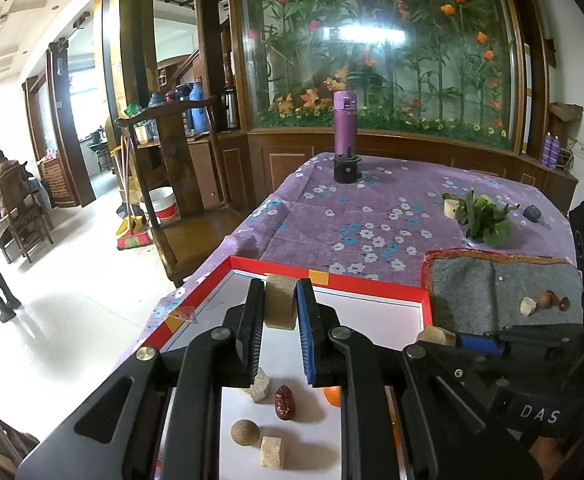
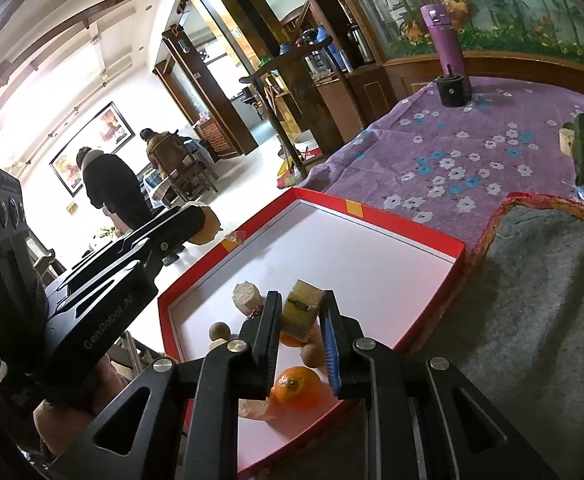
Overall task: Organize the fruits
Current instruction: 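Carry both cubes into the tray and open both grippers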
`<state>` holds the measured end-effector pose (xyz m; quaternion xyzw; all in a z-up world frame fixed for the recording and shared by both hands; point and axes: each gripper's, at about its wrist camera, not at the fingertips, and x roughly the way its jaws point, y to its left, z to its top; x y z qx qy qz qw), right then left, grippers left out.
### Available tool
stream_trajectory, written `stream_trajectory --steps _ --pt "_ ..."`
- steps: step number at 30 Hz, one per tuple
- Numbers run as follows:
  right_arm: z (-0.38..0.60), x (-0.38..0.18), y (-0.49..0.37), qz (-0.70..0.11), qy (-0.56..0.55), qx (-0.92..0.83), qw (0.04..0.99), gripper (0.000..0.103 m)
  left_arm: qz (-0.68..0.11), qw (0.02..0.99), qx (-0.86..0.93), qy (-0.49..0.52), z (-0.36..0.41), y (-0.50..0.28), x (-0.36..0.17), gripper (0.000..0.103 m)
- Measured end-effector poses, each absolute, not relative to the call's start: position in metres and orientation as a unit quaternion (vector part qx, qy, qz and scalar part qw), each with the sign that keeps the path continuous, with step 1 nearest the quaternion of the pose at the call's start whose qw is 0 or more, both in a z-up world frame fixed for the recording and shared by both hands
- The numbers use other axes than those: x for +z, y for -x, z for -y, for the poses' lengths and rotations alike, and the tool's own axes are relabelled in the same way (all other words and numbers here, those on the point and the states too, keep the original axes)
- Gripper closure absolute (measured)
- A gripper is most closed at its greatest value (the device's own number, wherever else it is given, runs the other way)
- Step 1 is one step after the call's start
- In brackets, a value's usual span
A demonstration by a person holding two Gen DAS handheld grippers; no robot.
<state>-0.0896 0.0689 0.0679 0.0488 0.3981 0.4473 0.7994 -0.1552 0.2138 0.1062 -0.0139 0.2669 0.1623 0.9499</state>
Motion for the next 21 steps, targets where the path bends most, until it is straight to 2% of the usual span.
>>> stream_trajectory --steps 14,19,21 --pt "-0.109 0.039 0.084 -0.433 -0.026 0.449 0.781 0.084 -0.334 0.924 0.178 0.049 -0.247 0.140 0.057 0.089" --pt "-0.119 0.038 0.089 -0.433 -0.007 0.447 0.783 0.079 -0.357 0.914 0.185 0.058 -0.252 0.136 0.044 0.088" --pt "-0.120 0.040 0.090 -0.439 -0.008 0.450 0.778 0.076 -0.363 0.909 0.193 0.062 -0.255 0.136 0.042 0.080"
